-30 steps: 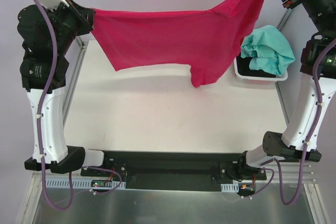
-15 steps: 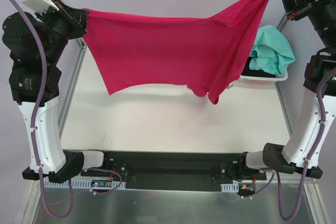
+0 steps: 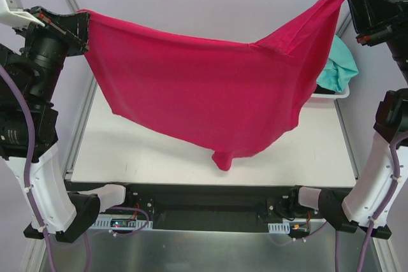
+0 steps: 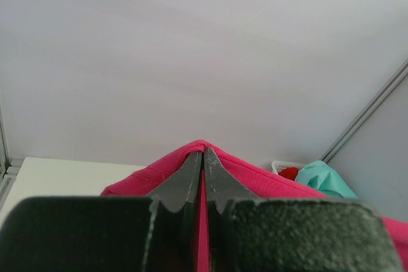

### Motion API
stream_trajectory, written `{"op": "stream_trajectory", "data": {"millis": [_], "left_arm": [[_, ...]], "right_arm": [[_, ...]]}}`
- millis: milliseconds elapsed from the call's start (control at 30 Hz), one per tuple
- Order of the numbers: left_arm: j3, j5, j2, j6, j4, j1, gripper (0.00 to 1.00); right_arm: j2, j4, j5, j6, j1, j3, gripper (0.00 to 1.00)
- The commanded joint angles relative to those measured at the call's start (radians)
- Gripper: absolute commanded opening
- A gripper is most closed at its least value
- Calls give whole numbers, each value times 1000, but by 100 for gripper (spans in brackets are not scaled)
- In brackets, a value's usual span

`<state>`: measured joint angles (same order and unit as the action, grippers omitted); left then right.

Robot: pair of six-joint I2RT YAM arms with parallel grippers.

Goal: Fold and stack the t-shirts

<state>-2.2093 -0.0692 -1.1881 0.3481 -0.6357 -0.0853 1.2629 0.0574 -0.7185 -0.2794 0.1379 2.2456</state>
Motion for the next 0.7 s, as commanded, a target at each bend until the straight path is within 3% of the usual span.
{"op": "stream_trajectory", "data": {"millis": [0, 133, 300, 400, 533, 667], "left_arm": [[3, 23, -93, -3, 62, -1, 0], [65, 35, -172, -4, 142, -1, 0], [40, 46, -390, -6, 209, -1, 0], [-59, 43, -563, -1, 228, -1, 0], [-338, 17, -789, 9, 228, 4, 0], [-356, 11, -832, 31, 319, 7, 0]], "right_arm": [[84, -31, 13, 25, 9, 22, 1], [219, -34, 1, 36, 9, 87, 1], [478, -88, -13, 10, 9, 187, 1], [608, -138, -4, -1, 9, 233, 1], [727, -202, 8, -14, 11, 273, 1], [742, -280, 5, -27, 14, 235, 1]]}}
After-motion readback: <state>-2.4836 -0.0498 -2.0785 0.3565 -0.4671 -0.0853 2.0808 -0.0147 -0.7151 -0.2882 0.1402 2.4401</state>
